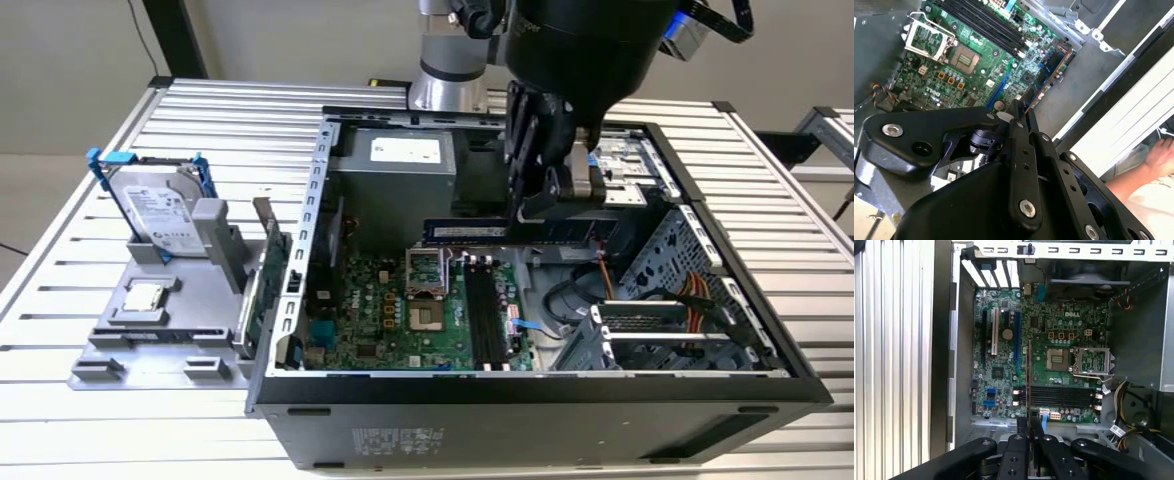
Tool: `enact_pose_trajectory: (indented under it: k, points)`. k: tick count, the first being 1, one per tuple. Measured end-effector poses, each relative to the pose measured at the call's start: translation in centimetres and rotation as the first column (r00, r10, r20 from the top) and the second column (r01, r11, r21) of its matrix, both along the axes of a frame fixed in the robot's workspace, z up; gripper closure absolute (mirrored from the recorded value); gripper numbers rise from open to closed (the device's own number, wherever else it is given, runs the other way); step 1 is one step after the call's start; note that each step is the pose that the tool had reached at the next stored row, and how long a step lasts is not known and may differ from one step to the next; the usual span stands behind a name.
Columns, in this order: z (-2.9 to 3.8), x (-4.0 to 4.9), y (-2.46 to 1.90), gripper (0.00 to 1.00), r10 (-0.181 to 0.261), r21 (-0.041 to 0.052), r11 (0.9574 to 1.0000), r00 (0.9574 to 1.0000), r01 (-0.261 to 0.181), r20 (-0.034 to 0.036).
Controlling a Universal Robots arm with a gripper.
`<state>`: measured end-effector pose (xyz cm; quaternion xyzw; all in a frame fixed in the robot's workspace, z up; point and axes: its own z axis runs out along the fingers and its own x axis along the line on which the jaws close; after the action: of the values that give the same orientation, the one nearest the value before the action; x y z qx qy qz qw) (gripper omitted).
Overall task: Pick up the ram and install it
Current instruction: 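Pick up the ram and move it above insertion slot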
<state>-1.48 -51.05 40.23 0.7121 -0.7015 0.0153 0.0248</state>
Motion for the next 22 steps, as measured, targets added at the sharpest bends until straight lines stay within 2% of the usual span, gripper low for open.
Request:
enact_pose_trajectory:
  k: [6,14,22]
  points:
    - [-0.09,0.68,0.46,1.0,-0.011,0.0001,0.9999,0.9999,0.011,0.0]
    - [-0.1,0.82,0.48,1.0,-0.012,0.0001,0.9999,0.9999,0.012,0.0001]
    - [-0.1,1.53,0.62,1.0,-0.014,0.0001,0.9999,0.9999,0.014,0.0]
